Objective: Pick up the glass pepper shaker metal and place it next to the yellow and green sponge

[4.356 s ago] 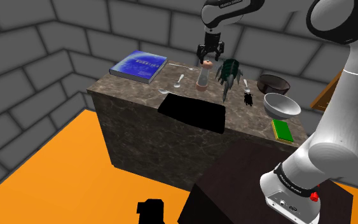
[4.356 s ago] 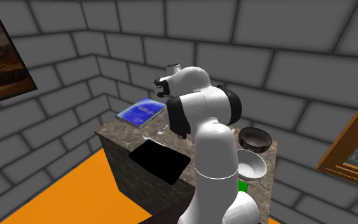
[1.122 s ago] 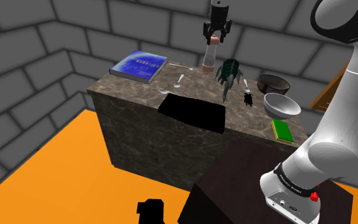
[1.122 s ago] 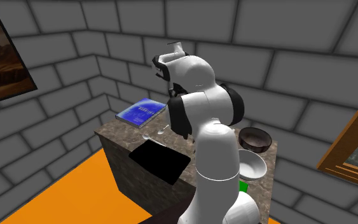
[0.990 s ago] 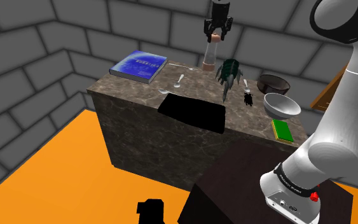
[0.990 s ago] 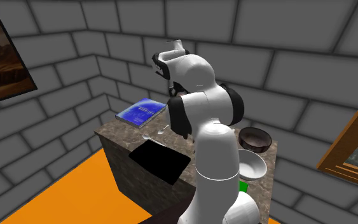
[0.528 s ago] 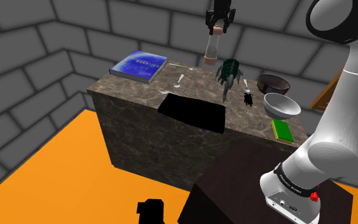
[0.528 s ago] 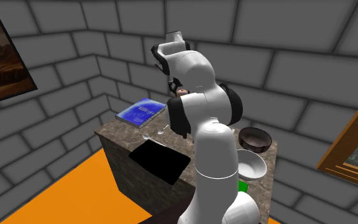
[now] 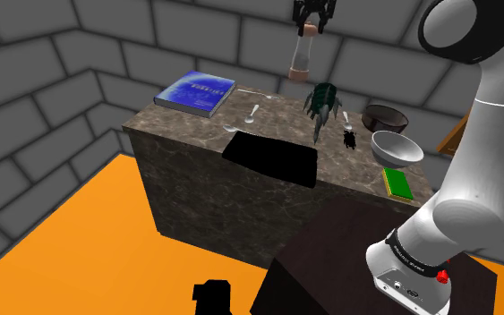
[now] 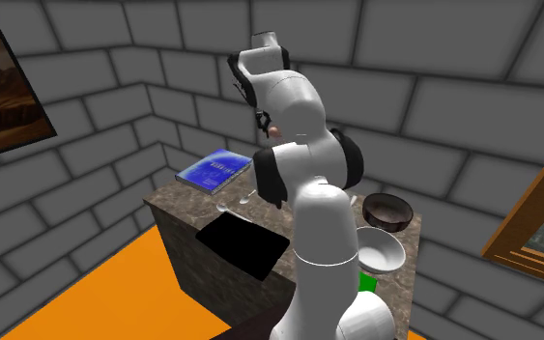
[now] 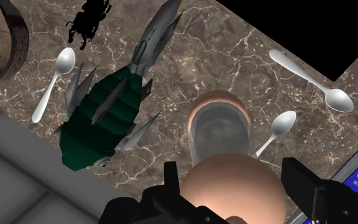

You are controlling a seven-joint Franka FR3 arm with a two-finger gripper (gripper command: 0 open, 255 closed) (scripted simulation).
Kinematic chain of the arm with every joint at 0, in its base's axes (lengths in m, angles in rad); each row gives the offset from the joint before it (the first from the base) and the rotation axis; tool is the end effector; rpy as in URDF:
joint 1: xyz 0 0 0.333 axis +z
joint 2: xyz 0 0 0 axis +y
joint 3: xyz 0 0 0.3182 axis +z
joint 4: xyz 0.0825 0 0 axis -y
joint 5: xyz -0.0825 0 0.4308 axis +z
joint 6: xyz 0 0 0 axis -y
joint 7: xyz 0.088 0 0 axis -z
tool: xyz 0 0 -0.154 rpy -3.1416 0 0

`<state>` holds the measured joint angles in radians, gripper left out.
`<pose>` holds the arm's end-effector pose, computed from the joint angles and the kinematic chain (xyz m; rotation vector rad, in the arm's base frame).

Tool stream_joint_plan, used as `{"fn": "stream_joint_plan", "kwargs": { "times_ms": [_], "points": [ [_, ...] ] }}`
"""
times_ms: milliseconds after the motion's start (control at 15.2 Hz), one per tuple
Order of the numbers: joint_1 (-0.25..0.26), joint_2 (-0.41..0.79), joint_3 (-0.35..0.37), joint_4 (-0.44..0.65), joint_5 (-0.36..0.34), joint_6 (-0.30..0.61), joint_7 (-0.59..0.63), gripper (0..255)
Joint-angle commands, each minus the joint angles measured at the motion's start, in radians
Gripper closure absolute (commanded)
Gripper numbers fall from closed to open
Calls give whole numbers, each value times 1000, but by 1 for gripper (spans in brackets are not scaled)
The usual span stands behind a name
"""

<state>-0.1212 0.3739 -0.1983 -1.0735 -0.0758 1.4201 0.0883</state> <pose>0.6619 -0.2035 0.5830 2.9356 -0.6039 -0.0542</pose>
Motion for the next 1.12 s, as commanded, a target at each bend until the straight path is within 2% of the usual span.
{"fn": "stream_joint_plan", "kwargs": {
  "times_ms": [0,330,462,594,792,1056],
  "points": [
    [-3,22,0,63,4,-41,-4,255],
    [-19,93,-1,241,15,-148,-20,255],
    [-3,-54,-8,13,-9,-65,-20,255],
    [4,-166,-13,-147,-30,-15,-23,255],
    [6,-308,-18,-332,-58,34,-29,255],
    [-2,-473,-26,-526,-94,69,-41,255]
  ]
}}
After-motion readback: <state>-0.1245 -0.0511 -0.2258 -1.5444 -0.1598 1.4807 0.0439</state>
